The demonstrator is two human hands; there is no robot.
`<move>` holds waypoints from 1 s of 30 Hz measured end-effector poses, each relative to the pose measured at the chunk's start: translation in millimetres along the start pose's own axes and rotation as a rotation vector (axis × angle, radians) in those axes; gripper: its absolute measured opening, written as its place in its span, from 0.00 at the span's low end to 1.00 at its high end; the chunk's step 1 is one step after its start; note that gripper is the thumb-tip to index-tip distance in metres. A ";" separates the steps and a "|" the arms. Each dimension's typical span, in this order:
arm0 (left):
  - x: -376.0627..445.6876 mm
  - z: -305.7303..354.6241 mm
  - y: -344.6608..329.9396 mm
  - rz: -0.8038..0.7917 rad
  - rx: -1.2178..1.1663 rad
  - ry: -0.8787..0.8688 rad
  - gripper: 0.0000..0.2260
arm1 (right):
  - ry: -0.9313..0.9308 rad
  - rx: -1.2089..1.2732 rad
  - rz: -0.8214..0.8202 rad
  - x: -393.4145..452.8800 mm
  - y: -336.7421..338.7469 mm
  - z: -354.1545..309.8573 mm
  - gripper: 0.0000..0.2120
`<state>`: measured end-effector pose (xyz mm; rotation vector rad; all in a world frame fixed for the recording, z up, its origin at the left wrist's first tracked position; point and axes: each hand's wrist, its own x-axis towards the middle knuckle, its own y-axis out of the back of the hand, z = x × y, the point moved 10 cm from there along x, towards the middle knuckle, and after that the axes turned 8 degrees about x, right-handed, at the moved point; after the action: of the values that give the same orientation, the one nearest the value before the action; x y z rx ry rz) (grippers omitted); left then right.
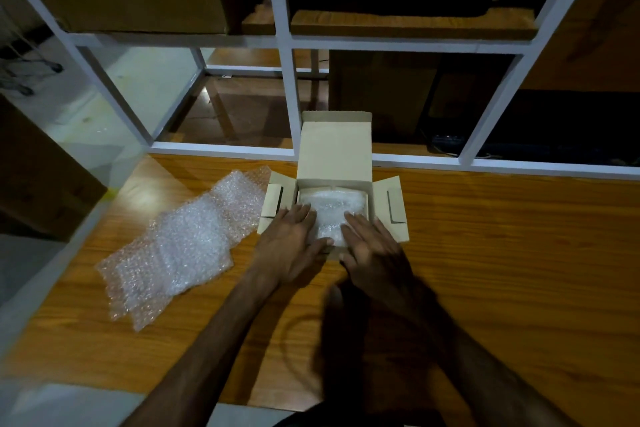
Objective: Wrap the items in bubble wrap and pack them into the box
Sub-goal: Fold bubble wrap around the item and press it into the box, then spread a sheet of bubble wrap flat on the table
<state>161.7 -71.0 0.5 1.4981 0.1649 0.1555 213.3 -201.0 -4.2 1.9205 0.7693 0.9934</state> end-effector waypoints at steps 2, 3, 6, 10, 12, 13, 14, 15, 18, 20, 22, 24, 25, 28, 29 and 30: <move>-34.8 -6.5 11.6 0.159 -0.163 0.050 0.28 | 0.003 0.057 0.036 -8.3 -0.4 -12.1 0.19; -53.7 -13.0 14.4 0.234 -0.232 0.085 0.25 | 0.003 0.107 0.055 -14.5 -3.0 -18.6 0.18; -106.6 -40.2 3.1 0.364 -0.327 0.203 0.18 | -0.084 0.269 0.068 -35.1 -30.4 -31.2 0.16; -152.2 -85.1 -35.9 0.280 -0.292 0.351 0.21 | -0.127 0.352 -0.032 -41.9 -72.0 -53.4 0.15; -166.1 -104.1 -43.8 0.259 -0.247 0.415 0.23 | -0.106 0.343 -0.071 -34.5 -74.3 -66.8 0.14; -171.2 -111.3 -43.1 0.269 -0.226 0.441 0.24 | -0.094 0.343 -0.073 -30.7 -74.3 -73.2 0.14; -175.3 -118.4 -41.6 0.283 -0.205 0.470 0.24 | -0.085 0.360 -0.060 -26.5 -75.3 -78.6 0.14; -178.6 -125.0 -39.1 0.300 -0.184 0.499 0.23 | -0.077 0.382 -0.049 -23.9 -78.4 -83.6 0.14; -181.8 -146.9 -31.0 0.346 -0.127 0.572 0.21 | -0.120 0.377 -0.081 -15.0 -94.1 -90.4 0.15; -179.3 -160.9 -28.9 0.328 -0.074 0.602 0.19 | -0.160 0.370 -0.163 -7.8 -106.0 -94.6 0.16; -174.6 -171.2 -27.5 0.287 -0.027 0.614 0.20 | -0.154 0.394 -0.207 0.3 -110.4 -101.2 0.17; -170.9 -179.9 -24.2 0.257 0.005 0.623 0.22 | -0.156 0.407 -0.217 4.7 -110.3 -107.2 0.18; -170.1 -182.9 -21.8 0.247 0.022 0.632 0.22 | -0.159 0.420 -0.216 5.9 -109.8 -110.0 0.18; -171.2 -187.7 -10.8 0.284 0.044 0.629 0.22 | -0.166 0.453 -0.189 9.3 -106.4 -118.4 0.17; -172.6 -189.6 -8.5 0.293 0.056 0.631 0.22 | -0.168 0.459 -0.176 10.9 -104.7 -121.1 0.17; -173.8 -192.3 -7.7 0.295 0.069 0.639 0.21 | -0.171 0.463 -0.166 12.4 -103.6 -123.4 0.17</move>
<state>-47.7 80.9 -17.6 1.4927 0.4626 0.8741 99.5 -94.3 -46.5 2.2502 1.1080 0.5715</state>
